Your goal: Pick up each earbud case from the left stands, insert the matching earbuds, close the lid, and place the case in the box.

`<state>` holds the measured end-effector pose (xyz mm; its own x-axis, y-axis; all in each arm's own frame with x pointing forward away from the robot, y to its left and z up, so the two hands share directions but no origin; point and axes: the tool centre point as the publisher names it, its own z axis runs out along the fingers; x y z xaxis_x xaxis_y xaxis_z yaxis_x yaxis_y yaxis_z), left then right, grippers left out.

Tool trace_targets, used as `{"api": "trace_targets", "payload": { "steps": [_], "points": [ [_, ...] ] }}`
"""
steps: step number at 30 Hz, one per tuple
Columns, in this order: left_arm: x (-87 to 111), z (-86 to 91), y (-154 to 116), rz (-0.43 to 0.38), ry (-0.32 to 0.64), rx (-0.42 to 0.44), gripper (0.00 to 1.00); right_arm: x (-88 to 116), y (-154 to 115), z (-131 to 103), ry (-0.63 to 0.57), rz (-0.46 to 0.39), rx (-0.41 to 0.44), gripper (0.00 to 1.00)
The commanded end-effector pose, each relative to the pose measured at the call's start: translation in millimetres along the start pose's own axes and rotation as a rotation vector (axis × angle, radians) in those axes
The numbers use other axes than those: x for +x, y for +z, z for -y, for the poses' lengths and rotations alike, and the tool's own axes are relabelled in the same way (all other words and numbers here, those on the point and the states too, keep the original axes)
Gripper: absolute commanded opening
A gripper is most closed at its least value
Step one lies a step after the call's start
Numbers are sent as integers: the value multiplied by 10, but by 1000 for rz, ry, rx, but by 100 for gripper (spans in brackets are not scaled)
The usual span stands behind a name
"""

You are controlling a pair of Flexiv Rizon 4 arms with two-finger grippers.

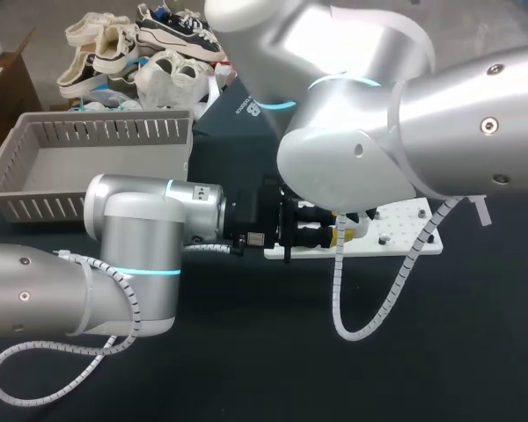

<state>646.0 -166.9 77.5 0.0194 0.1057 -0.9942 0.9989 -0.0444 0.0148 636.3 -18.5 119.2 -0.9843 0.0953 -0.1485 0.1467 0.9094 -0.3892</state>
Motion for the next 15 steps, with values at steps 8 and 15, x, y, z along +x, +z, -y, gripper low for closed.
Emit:
{"api": "trace_targets", "payload": {
  "steps": [8,15],
  "points": [
    [6,-8,4,4,2,1,0,-2,14,-29,7,-5,9,46],
    [6,-8,4,4,2,1,0,21,-25,-7,7,-2,-1,47]
  ]
}}
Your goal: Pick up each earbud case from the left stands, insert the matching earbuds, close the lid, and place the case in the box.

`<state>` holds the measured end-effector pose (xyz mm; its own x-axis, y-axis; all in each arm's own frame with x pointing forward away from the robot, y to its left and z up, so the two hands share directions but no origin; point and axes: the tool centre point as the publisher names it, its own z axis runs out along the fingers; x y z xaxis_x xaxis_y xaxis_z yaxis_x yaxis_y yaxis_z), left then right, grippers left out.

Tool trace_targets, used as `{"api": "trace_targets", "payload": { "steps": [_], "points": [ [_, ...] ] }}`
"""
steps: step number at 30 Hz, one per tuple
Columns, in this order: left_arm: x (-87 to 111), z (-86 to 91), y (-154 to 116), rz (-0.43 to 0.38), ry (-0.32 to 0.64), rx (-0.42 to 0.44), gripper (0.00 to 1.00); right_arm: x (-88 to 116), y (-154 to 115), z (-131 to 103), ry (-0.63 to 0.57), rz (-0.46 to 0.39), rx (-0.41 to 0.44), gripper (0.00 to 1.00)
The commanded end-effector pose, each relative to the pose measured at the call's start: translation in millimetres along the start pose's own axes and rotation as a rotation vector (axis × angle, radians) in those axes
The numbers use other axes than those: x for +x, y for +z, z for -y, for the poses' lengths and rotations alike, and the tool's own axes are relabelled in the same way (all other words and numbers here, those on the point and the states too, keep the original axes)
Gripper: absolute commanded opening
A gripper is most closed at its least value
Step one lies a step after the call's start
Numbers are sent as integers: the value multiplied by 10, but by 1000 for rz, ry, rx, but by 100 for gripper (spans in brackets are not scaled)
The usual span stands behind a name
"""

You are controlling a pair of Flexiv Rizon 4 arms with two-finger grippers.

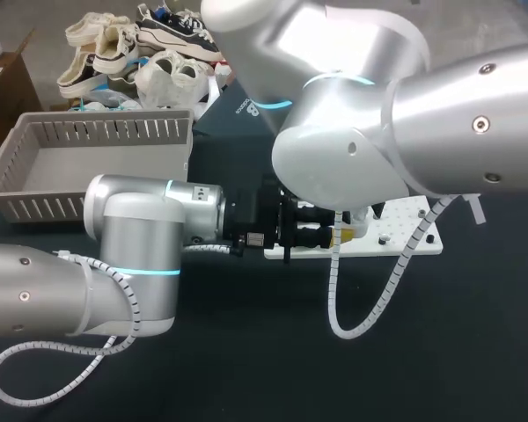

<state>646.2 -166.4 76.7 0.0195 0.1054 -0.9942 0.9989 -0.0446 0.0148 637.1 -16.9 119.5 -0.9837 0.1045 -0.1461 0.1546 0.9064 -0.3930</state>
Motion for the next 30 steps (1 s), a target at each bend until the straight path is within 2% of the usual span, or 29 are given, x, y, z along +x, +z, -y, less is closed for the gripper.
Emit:
{"api": "trace_targets", "payload": {
  "steps": [1,9,18,21,30],
  "points": [
    [-3,-6,9,4,2,1,0,46,-42,18,-7,5,-15,47],
    [-3,-6,9,4,2,1,0,220,-158,184,-22,28,-41,49],
    [-3,-6,9,4,2,1,0,282,-100,282,0,13,-67,57],
    [-3,-6,9,4,2,1,0,255,-60,281,7,8,-69,60],
    [-3,-6,9,4,2,1,0,129,40,285,44,-3,-73,58]
  ]
}}
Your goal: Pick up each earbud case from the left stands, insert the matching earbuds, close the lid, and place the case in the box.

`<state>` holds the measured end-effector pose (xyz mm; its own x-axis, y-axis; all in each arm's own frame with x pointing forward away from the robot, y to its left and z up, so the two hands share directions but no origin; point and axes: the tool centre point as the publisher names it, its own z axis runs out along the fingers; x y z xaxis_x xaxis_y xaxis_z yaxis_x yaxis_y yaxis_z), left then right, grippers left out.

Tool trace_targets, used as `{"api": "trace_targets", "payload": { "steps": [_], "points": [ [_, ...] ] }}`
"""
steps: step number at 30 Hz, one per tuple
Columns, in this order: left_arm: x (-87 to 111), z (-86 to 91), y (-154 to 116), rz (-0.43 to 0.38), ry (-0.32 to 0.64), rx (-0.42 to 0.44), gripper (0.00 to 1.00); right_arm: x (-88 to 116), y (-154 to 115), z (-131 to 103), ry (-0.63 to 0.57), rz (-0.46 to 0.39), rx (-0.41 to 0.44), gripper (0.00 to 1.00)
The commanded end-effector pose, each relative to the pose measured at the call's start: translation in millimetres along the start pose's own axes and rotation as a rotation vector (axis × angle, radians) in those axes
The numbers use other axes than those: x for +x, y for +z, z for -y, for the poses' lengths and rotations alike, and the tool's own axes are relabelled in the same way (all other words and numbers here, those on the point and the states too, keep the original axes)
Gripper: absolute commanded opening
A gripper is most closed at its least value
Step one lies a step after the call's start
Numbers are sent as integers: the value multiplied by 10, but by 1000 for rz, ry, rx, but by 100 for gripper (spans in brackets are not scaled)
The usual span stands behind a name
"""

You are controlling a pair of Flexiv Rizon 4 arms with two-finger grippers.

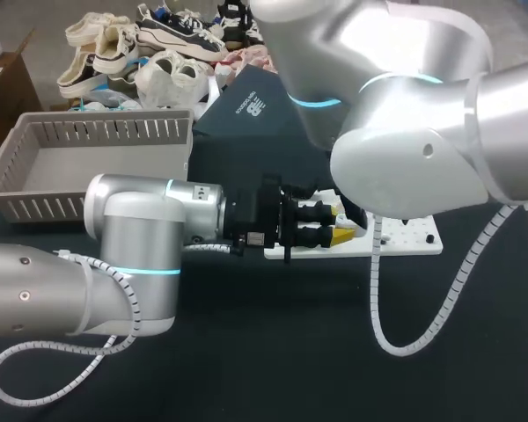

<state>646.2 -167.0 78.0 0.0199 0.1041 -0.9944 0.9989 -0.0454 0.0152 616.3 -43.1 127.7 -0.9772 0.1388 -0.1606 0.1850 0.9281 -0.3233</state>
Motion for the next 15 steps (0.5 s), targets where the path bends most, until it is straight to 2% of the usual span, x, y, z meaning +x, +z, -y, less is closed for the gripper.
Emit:
{"api": "trace_targets", "payload": {
  "steps": [1,4,10,15],
  "points": [
    [10,-6,5,2,1,0,0,-44,31,-16,10,-5,-5,58],
    [10,-6,5,2,1,0,0,-49,28,-14,16,-5,-12,59],
    [10,-6,5,2,1,0,0,24,-36,23,1,1,-14,70],
    [10,-6,5,2,1,0,0,148,-44,64,-40,-5,18,91]
  ]
}}
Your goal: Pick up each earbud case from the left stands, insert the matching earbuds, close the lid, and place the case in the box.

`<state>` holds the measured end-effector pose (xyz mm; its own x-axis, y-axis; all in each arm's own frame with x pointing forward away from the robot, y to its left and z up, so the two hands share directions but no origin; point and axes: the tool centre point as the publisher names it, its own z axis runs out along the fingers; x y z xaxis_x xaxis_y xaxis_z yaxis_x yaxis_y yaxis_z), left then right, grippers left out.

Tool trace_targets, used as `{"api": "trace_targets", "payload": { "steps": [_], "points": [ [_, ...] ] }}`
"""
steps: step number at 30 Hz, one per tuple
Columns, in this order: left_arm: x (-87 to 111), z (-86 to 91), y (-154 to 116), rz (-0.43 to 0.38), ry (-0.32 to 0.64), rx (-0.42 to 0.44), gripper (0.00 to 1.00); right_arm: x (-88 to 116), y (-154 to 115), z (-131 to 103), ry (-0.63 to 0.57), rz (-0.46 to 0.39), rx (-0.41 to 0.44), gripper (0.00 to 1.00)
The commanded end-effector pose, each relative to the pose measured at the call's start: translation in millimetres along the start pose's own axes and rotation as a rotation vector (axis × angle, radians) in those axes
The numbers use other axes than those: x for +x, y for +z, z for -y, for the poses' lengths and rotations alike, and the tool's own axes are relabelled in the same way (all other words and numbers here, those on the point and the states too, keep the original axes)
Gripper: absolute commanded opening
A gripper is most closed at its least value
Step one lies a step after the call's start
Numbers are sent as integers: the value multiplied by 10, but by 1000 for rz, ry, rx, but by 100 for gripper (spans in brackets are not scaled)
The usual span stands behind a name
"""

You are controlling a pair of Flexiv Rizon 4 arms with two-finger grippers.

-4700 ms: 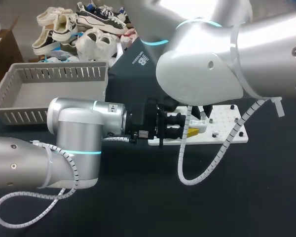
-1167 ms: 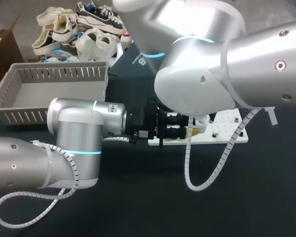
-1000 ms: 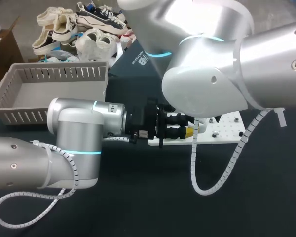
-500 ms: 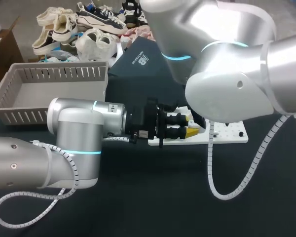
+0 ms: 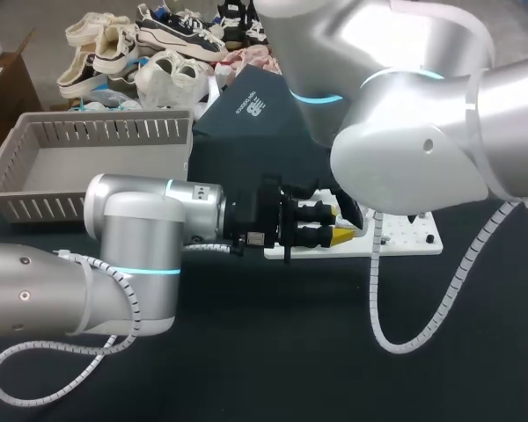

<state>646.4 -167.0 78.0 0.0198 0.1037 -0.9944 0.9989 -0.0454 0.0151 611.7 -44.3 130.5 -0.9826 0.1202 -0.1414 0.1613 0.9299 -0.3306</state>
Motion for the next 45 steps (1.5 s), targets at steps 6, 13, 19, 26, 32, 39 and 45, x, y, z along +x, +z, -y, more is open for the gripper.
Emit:
{"api": "trace_targets", "payload": {
  "steps": [6,13,19,26,32,39,45],
  "points": [
    [11,-3,5,2,1,0,0,110,-66,51,2,23,-28,93],
    [11,-3,5,2,1,0,0,5,-162,-54,10,55,-70,74],
    [11,-3,5,2,1,0,0,-111,-159,-167,3,41,-97,76],
    [11,-3,5,2,1,0,0,-201,-130,-256,7,42,-83,80],
    [11,-3,5,2,1,0,0,-251,-62,-281,19,25,-70,82],
    [11,-3,5,2,1,0,0,-243,-33,-198,39,18,-62,84],
    [11,-3,5,2,1,0,0,-231,3,-118,63,11,-60,83]
  ]
}}
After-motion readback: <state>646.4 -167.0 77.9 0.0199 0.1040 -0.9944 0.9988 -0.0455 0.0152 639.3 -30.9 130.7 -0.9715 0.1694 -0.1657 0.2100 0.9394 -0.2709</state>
